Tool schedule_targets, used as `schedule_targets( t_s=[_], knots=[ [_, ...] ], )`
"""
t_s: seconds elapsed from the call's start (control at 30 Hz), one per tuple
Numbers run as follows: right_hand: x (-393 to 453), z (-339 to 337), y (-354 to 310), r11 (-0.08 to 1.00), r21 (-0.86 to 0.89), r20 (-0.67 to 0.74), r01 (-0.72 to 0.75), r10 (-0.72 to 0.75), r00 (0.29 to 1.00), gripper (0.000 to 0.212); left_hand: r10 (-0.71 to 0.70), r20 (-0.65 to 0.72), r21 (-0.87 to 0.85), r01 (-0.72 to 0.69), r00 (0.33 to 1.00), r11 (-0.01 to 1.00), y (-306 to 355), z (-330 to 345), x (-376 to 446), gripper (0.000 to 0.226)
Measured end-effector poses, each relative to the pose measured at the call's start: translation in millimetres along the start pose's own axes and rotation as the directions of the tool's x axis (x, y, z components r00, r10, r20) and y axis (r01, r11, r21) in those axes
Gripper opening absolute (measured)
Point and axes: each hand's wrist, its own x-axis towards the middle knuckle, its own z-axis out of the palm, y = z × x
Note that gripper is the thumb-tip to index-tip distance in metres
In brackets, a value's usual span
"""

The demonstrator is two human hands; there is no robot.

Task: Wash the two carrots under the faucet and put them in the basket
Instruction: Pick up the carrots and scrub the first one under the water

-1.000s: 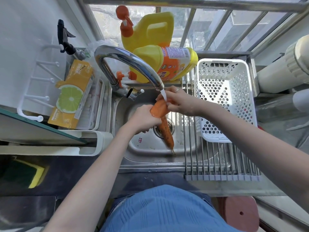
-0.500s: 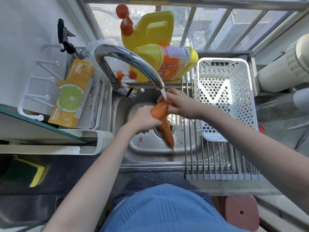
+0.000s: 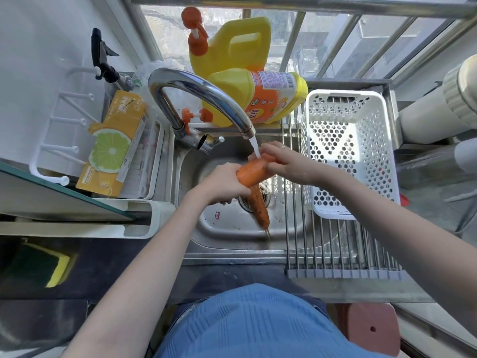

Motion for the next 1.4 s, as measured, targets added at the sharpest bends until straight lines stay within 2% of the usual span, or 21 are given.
schedule_targets(
  t_s=[0.1,0.17,0.27,0.33,0.4,0.47,0.57,0.67,0.77,0.87,0.97,1.03,1.1,1.17,1.23,1.3,1.37,1.4],
  knots=[
    [-2.6,-3.5,2.4,0.992,0.119,-0.025,-0.027,0.031,0.999,0.034,0.013,0.021,0.004,-0.013,1.0,1.0,1.4,-3.0,0.7,0.018],
    [-2.2,-2.6,4.6,0.996,0.089,-0.02,-0.024,0.026,0.999,0.023,0.013,0.028,0.0,-0.013,1.0,1.0,1.8,-3.6,1.7,0.018],
    [-0.2,-2.9,6.0,0.999,0.042,-0.006,-0.01,0.01,1.0,0.025,0.008,0.025,-0.004,-0.008,1.0,1.0,1.3,-4.1,2.3,0.018],
    [-0.7,-5.0,4.1,0.996,0.088,0.009,-0.014,0.013,1.0,0.024,0.014,0.041,0.013,-0.015,0.999,1.0,0.0,-5.5,2.0,0.019],
    [-1.0,-6.9,4.4,0.99,0.137,-0.03,-0.028,0.032,0.999,0.03,0.02,0.06,0.026,-0.022,0.998,0.999,-0.5,-6.7,2.0,0.021],
    [-0.5,-5.5,3.8,0.985,0.166,-0.05,-0.038,0.047,0.998,0.027,0.021,0.065,0.013,-0.022,0.998,1.0,-0.4,-7.0,3.1,0.021],
    [-0.2,-2.4,2.1,0.997,0.082,-0.029,-0.008,0.011,1.0,0.013,0.01,0.063,-0.018,-0.009,0.998,1.0,-0.3,-5.8,4.4,0.019],
    [-1.0,-4.0,5.0,1.0,0.022,-0.034,0.006,-0.005,0.999,0.012,0.003,0.087,-0.023,-0.001,0.996,1.0,-0.5,-4.9,5.5,0.02],
    [-2.5,-4.8,6.7,0.986,0.162,-0.021,-0.042,0.046,0.999,0.011,0.035,0.082,-0.002,-0.035,0.996,0.999,1.7,-4.9,6.2,0.023],
    [-5.0,-4.3,8.6,0.957,0.274,-0.035,-0.099,0.112,0.993,0.014,0.1,0.015,0.052,-0.101,0.995,0.994,2.3,-6.1,7.4,0.039],
    [-5.8,0.6,10.3,0.974,0.181,-0.178,-0.134,0.166,0.97,0.024,0.177,-0.18,0.158,-0.149,0.968,0.976,-3.9,-18.2,7.5,0.047],
    [-2.8,4.9,7.9,0.977,0.146,-0.293,-0.152,0.19,0.937,0.029,0.208,-0.246,0.085,-0.193,0.947,0.977,-4.0,-28.7,6.2,0.037],
    [2.1,6.8,2.9,0.975,0.124,-0.377,-0.185,0.219,0.9,0.032,0.211,-0.268,-0.065,-0.236,0.94,0.97,-1.4,-35.8,4.6,0.025],
    [6.2,5.9,1.5,0.95,0.176,-0.403,-0.258,0.308,0.862,0.035,0.152,-0.292,-0.348,-0.253,0.944,0.903,2.0,-41.7,-2.4,0.015],
    [5.7,7.2,0.8,0.869,0.351,-0.347,-0.349,0.467,0.813,0.039,0.105,-0.262,-0.631,-0.253,0.959,0.734,0.4,-45.8,-5.6,0.014],
    [-1.2,14.2,-4.1,0.777,0.467,-0.25,-0.421,0.573,0.78,0.038,0.085,-0.254,-0.75,-0.252,0.963,0.611,-1.3,-41.9,-4.7,0.014],
    [-11.1,28.7,-10.0,0.683,0.573,-0.109,-0.452,0.611,0.784,0.036,0.077,-0.25,-0.839,-0.255,0.965,0.48,-2.8,-31.0,1.6,0.012],
    [-15.3,37.3,-11.6,0.604,0.648,-0.003,-0.464,0.611,0.792,0.036,0.081,-0.23,-0.89,-0.243,0.97,0.386,-1.9,-24.1,5.8,0.024]
  ],
)
